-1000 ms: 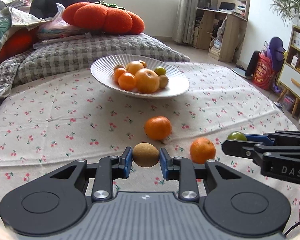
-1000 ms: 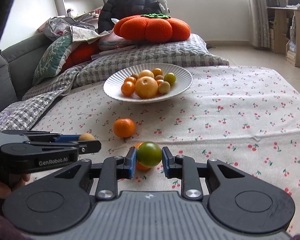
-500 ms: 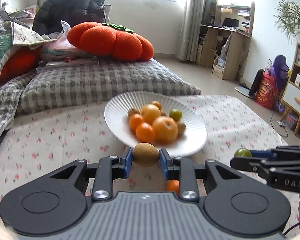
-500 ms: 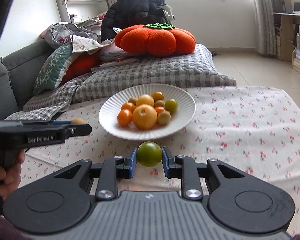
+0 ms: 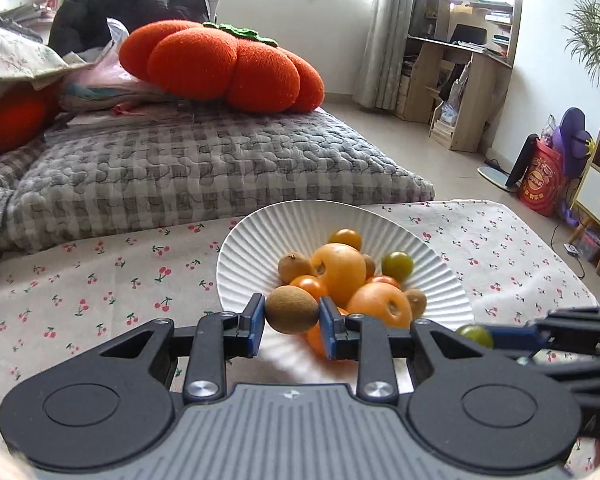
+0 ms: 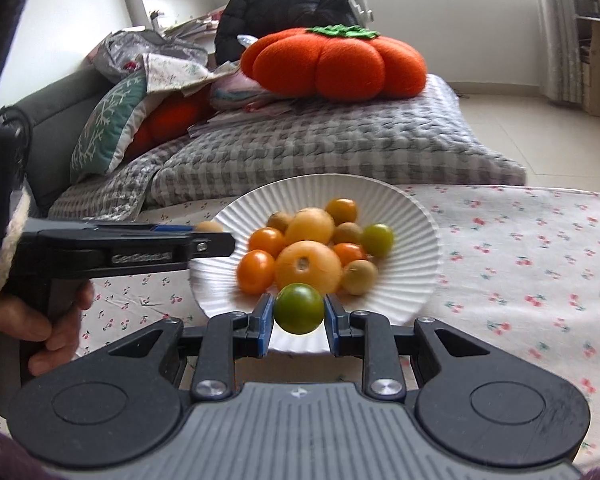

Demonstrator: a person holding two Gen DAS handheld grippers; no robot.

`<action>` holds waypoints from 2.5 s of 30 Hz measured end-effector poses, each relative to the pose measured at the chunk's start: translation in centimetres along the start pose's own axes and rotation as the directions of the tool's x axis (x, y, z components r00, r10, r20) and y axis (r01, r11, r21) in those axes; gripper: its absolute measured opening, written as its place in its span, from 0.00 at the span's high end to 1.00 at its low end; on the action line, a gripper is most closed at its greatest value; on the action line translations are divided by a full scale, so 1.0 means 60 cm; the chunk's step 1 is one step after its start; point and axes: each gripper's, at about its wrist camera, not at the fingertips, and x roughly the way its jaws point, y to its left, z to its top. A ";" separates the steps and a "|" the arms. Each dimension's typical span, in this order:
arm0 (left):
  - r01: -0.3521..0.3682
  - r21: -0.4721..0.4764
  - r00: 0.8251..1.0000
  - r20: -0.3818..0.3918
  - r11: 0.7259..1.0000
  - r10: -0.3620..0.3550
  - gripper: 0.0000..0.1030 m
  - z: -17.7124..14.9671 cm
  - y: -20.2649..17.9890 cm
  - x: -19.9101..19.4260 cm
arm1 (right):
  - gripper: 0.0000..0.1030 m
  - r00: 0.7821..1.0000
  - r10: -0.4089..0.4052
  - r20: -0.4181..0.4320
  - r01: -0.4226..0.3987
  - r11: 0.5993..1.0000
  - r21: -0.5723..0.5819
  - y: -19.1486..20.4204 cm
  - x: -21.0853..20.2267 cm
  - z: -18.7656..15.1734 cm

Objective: Organize fruits
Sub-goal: 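Carry the kiwi and lime over the white bowl with both tools, then open both tools to drop the kiwi and lime into the bowl, then move both open tools back to the two oranges on the cloth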

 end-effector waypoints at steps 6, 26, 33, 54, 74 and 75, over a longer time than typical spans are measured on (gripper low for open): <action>0.070 -0.073 0.997 -0.036 0.995 -0.073 0.82 0.010 0.034 0.031 | 0.77 1.000 -0.002 -0.009 0.002 0.999 -0.032 0.029 0.026 0.001; 0.095 -0.086 0.995 -0.005 0.992 -0.096 0.81 -0.002 0.052 0.018 | 0.73 0.999 -0.051 0.018 0.051 0.998 -0.027 0.040 0.032 -0.009; 0.075 -0.064 0.997 0.017 0.995 -0.074 0.81 -0.001 0.044 0.001 | 0.74 0.999 -0.043 0.022 0.043 0.999 -0.014 0.038 0.021 -0.018; 0.063 -0.033 0.997 0.055 0.997 -0.061 0.78 -0.050 -0.020 -0.070 | 0.74 0.994 -0.063 0.087 0.058 0.996 0.063 0.016 -0.053 -0.044; 0.014 0.000 1.000 0.025 1.000 -0.014 0.59 -0.124 -0.095 -0.179 | 0.49 0.985 -0.090 0.145 0.071 0.989 0.126 0.029 -0.181 -0.088; 0.009 -0.002 1.000 0.025 1.000 -0.009 0.58 -0.129 -0.095 -0.185 | 0.49 0.986 -0.087 0.145 0.069 0.989 0.128 0.030 -0.186 -0.092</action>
